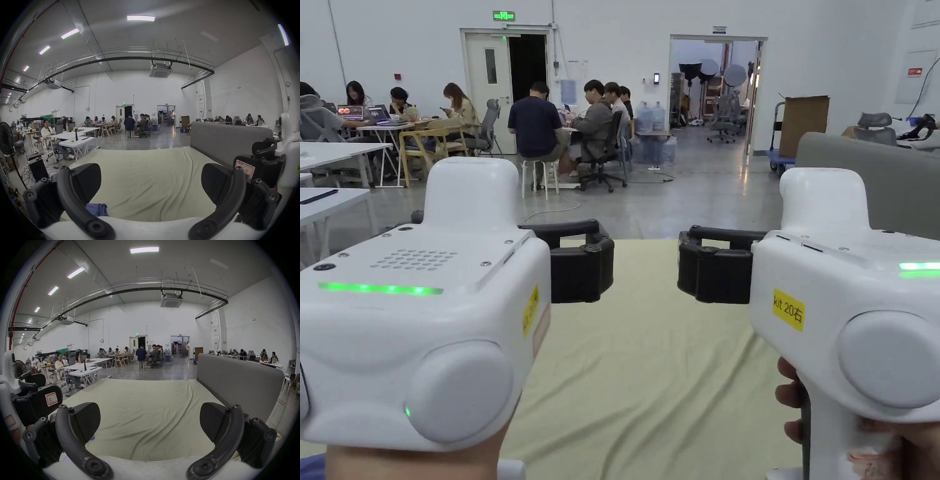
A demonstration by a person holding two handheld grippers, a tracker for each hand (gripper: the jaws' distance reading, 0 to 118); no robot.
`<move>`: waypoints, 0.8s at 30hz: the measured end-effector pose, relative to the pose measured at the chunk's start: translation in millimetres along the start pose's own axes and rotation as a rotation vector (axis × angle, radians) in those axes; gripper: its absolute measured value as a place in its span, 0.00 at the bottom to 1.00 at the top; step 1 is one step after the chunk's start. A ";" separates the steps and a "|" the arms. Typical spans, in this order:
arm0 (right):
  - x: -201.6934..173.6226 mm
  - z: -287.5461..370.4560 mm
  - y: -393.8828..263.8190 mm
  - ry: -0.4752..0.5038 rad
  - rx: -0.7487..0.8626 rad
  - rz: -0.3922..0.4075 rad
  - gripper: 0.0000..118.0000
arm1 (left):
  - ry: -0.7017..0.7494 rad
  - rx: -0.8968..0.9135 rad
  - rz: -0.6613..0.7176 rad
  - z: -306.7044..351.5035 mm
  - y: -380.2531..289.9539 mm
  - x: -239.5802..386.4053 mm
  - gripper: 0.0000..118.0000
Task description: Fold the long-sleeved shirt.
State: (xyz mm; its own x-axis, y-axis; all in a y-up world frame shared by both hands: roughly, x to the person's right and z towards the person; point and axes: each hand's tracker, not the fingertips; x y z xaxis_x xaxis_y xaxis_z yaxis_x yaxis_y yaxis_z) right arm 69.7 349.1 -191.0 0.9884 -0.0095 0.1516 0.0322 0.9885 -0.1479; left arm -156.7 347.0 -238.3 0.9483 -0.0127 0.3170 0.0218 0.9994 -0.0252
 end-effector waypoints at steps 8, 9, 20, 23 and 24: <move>0.8 0.6 -0.2 -0.003 0.001 -0.003 1.00 | 0.001 0.000 -0.001 -1.2 -0.3 0.3 1.00; 0.7 -0.1 -0.6 -0.002 0.002 -0.002 1.00 | 0.001 0.000 -0.002 -1.3 -0.5 0.4 1.00; 0.9 0.4 0.2 -0.018 0.004 -0.008 1.00 | -0.002 0.002 0.004 1.5 -0.2 0.7 1.00; 3.7 3.0 1.7 -0.004 -0.001 -0.041 1.00 | 0.001 0.000 0.004 1.7 -0.5 0.0 1.00; 4.6 2.6 2.0 -0.002 -0.007 -0.049 1.00 | 0.000 -0.001 0.004 1.7 -0.6 0.0 1.00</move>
State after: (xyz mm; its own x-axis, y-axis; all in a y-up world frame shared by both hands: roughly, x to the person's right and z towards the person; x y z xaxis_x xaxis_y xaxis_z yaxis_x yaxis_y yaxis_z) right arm 73.9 351.4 -188.1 0.9853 -0.0578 0.1606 0.0817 0.9858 -0.1468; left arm -157.3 346.4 -236.7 0.9484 -0.0086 0.3170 0.0182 0.9995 -0.0274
